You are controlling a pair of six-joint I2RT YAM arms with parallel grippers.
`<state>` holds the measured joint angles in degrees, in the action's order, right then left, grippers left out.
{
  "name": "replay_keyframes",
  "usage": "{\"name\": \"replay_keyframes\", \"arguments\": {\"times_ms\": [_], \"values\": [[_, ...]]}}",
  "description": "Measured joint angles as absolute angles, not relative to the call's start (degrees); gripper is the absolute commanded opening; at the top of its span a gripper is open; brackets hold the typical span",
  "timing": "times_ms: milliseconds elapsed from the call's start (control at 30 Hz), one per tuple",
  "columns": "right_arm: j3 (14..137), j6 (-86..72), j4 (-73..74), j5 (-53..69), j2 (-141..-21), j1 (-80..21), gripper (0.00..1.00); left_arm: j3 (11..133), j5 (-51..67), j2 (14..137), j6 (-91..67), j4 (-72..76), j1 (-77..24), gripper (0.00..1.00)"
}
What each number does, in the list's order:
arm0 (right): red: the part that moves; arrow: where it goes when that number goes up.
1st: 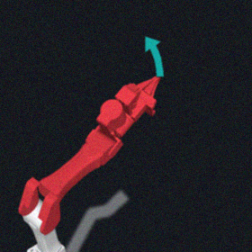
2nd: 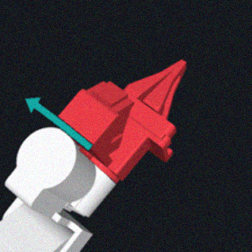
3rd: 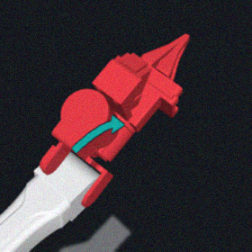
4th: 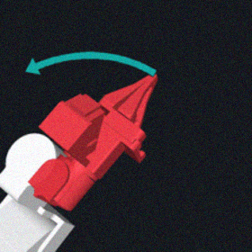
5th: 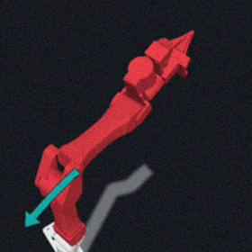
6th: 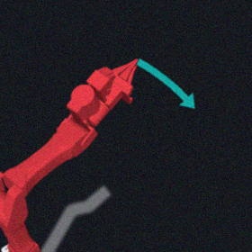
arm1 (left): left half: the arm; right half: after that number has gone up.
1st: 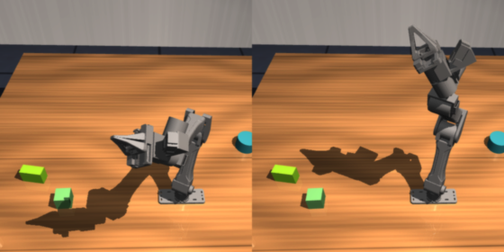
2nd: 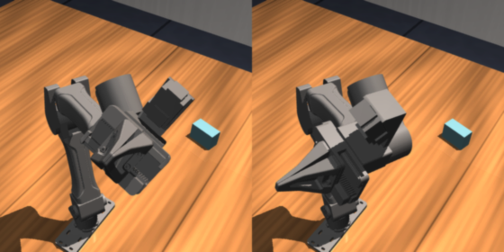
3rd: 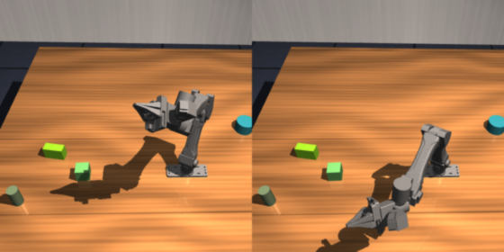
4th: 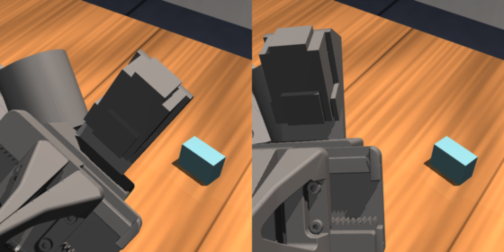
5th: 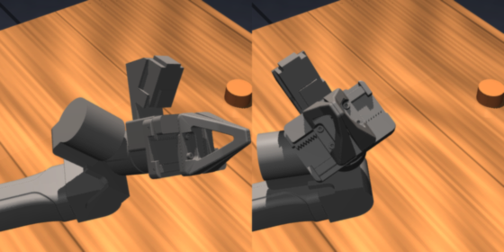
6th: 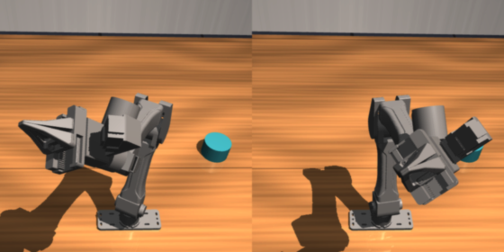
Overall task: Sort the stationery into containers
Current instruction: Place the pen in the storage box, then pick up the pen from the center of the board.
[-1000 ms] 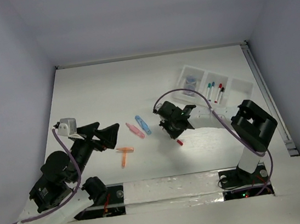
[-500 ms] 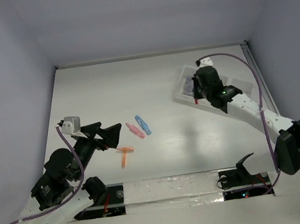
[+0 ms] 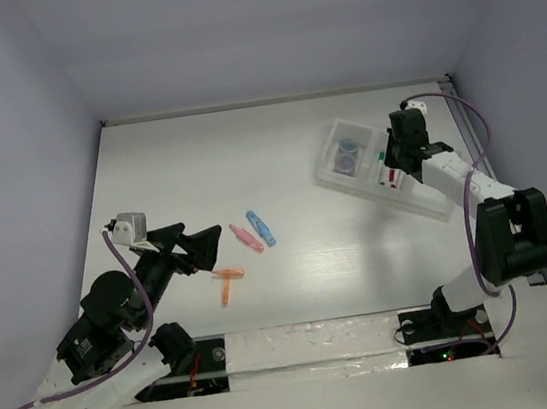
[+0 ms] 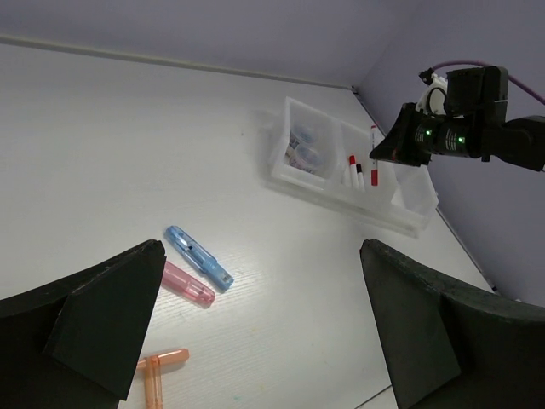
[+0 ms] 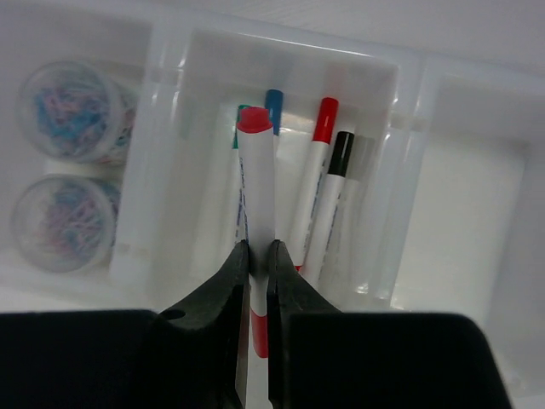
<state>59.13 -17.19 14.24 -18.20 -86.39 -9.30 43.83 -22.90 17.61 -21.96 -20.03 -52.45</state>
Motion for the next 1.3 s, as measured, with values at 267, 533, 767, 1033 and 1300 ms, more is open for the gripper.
{"name": "replay_keyframes", "arguments": {"times_ms": [267, 533, 767, 1033, 1300], "values": [[60.86, -16.71, 14.04, -18.41, -88.99, -7.49, 0.70, 43.83, -22.90, 17.61, -21.93, -20.03, -52.45, 0.99], [58.41, -17.21, 12.14, -11.42, -82.15, -9.91, 0.53, 43.79, -22.92, 18.52, -21.96, -20.03, -52.45, 0.99], [58.85, -18.13, 8.27, -5.85, -83.90, -31.97, 0.34, 43.51, -23.05, 18.70, -22.00, -20.40, -52.40, 0.99], [66.41, -18.61, 9.08, -3.88, -97.82, -45.76, 0.66, 43.51, -25.50, 16.53, -22.92, -21.08, -52.38, 0.99], [75.57, -17.85, 11.22, -4.21, -107.57, -49.54, 0.66, 43.51, -26.41, 16.34, -23.22, -21.10, -52.14, 0.99]]}}
